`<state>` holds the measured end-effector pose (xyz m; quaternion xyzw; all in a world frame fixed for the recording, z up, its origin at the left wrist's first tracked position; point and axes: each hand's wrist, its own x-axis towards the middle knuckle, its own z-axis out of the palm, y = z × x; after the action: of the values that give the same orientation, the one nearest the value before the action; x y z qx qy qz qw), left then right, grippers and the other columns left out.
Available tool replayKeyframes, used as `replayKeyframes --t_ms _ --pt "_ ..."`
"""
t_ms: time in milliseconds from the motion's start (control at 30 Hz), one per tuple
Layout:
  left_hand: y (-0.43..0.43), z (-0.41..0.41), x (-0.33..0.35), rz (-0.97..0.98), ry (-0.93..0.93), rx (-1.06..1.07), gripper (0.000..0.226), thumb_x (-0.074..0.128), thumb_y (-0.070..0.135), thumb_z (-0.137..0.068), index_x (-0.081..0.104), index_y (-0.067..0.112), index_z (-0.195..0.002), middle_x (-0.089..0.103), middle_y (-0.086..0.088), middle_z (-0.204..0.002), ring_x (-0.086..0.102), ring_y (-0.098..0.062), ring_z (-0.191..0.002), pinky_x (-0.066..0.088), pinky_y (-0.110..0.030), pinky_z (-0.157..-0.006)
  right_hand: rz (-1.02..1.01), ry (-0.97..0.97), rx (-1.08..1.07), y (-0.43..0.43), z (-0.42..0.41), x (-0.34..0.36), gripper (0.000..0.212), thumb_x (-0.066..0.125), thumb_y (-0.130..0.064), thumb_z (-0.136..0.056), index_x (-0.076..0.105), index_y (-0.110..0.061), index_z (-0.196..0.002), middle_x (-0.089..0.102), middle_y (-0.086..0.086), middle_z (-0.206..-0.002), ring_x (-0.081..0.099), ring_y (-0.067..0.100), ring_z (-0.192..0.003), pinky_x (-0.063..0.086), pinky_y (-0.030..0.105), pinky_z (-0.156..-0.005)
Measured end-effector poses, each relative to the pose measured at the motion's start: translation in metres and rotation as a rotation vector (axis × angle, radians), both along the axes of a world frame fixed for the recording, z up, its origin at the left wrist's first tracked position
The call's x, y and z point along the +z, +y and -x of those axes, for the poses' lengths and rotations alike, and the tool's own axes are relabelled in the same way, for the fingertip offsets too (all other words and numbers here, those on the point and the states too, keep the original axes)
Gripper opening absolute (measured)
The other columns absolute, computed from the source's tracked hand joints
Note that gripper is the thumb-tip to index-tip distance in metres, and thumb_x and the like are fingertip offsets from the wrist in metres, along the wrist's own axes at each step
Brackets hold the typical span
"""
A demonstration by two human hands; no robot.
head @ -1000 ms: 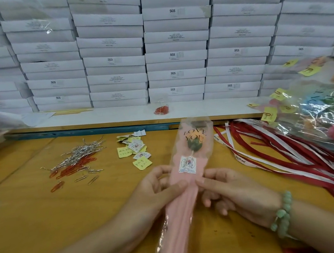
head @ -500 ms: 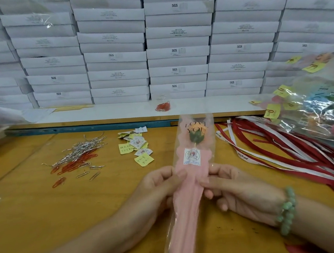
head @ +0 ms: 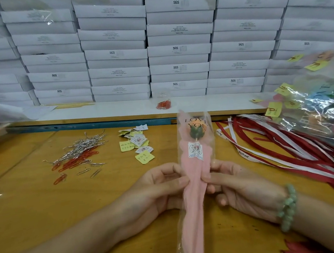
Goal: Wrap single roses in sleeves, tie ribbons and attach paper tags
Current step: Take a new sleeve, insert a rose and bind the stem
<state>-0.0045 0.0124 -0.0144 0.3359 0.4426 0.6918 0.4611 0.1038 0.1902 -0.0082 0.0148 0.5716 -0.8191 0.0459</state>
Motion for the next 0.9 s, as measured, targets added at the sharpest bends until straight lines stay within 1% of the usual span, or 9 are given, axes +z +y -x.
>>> replayKeyframes --t_ms 133,233,333,467,567,633,700,800,900 --pt "0.000 0.001 -0.003 0.040 0.071 0.023 0.010 0.076 0.012 -0.076 0.069 0.012 -0.083 0.067 -0.010 -0.085 0.065 -0.015 -0.071 0.055 -0.023 -0.064 -0.005 0.003 -0.003 0.000 0.000 0.000 0.033 0.069 -0.012 -0.076 0.065 -0.004 -0.107 0.065 0.004 -0.075 0.057 0.006 -0.057 0.047 0.016 -0.043" --pt "0.000 0.000 -0.004 0.039 0.076 0.024 0.013 0.076 0.014 -0.075 0.068 0.010 -0.085 0.065 -0.013 -0.084 0.063 -0.015 -0.067 0.054 -0.023 -0.061 0.013 0.025 0.009 0.000 -0.001 0.000 0.033 0.076 -0.017 -0.076 0.069 -0.006 -0.106 0.066 0.006 -0.077 0.057 0.006 -0.056 0.048 0.017 -0.043" --pt "0.000 -0.001 -0.002 0.024 0.070 0.017 0.009 0.073 0.011 -0.078 0.068 0.008 -0.085 0.066 -0.012 -0.080 0.064 -0.014 -0.063 0.055 -0.023 -0.059 0.016 0.026 0.025 0.000 -0.002 0.001 0.040 0.082 -0.020 -0.070 0.070 -0.006 -0.105 0.066 0.007 -0.078 0.058 0.007 -0.057 0.049 0.017 -0.044" --pt "0.000 -0.003 -0.001 0.028 0.087 0.032 0.004 0.073 0.010 -0.081 0.071 0.013 -0.082 0.067 -0.008 -0.081 0.064 -0.012 -0.069 0.054 -0.022 -0.064 -0.053 0.003 0.006 -0.003 -0.002 0.002 0.026 0.076 -0.014 -0.072 0.073 -0.008 -0.097 0.067 0.007 -0.079 0.055 0.006 -0.055 0.048 0.016 -0.044" --pt "0.000 -0.004 0.003 -0.010 0.057 -0.017 0.006 0.071 0.012 -0.084 0.073 0.014 -0.080 0.069 0.002 -0.074 0.064 -0.004 -0.065 0.051 -0.015 -0.062 -0.066 0.010 -0.012 -0.006 -0.003 0.003 0.020 0.075 -0.011 -0.072 0.075 -0.008 -0.092 0.066 0.009 -0.079 0.054 0.006 -0.054 0.048 0.016 -0.043" --pt "0.000 -0.005 0.004 -0.016 0.040 -0.034 0.007 0.069 0.010 -0.085 0.073 0.012 -0.080 0.069 0.003 -0.073 0.064 -0.003 -0.064 0.051 -0.014 -0.062 -0.082 0.016 -0.017 -0.007 -0.004 0.005 0.016 0.076 -0.010 -0.072 0.075 -0.010 -0.088 0.066 0.008 -0.077 0.054 0.007 -0.053 0.048 0.016 -0.043" --pt "-0.001 -0.004 0.003 -0.009 0.043 -0.032 0.003 0.075 0.013 -0.078 0.074 0.011 -0.079 0.069 0.000 -0.074 0.066 -0.006 -0.067 0.052 -0.016 -0.065 -0.102 0.018 -0.020 -0.008 -0.005 0.006 0.015 0.074 -0.010 -0.071 0.075 -0.010 -0.086 0.065 0.007 -0.075 0.054 0.007 -0.053 0.048 0.016 -0.043" --pt "-0.002 -0.004 0.003 0.043 0.071 -0.015 0.022 0.088 0.023 -0.063 0.076 0.012 -0.077 0.071 -0.003 -0.076 0.069 -0.011 -0.072 0.054 -0.020 -0.070 -0.121 0.018 -0.019 -0.010 -0.006 0.006 0.021 0.071 -0.010 -0.070 0.072 -0.005 -0.090 0.065 0.007 -0.073 0.053 0.006 -0.050 0.048 0.017 -0.042" --pt "-0.002 -0.005 0.003 0.096 0.134 0.007 0.019 0.089 0.021 -0.062 0.076 0.015 -0.075 0.071 -0.003 -0.075 0.068 -0.011 -0.069 0.054 -0.021 -0.067 -0.144 0.016 -0.023 -0.010 -0.005 0.006 0.031 0.072 -0.012 -0.069 0.068 0.000 -0.097 0.065 0.008 -0.074 0.053 0.005 -0.049 0.048 0.017 -0.042"
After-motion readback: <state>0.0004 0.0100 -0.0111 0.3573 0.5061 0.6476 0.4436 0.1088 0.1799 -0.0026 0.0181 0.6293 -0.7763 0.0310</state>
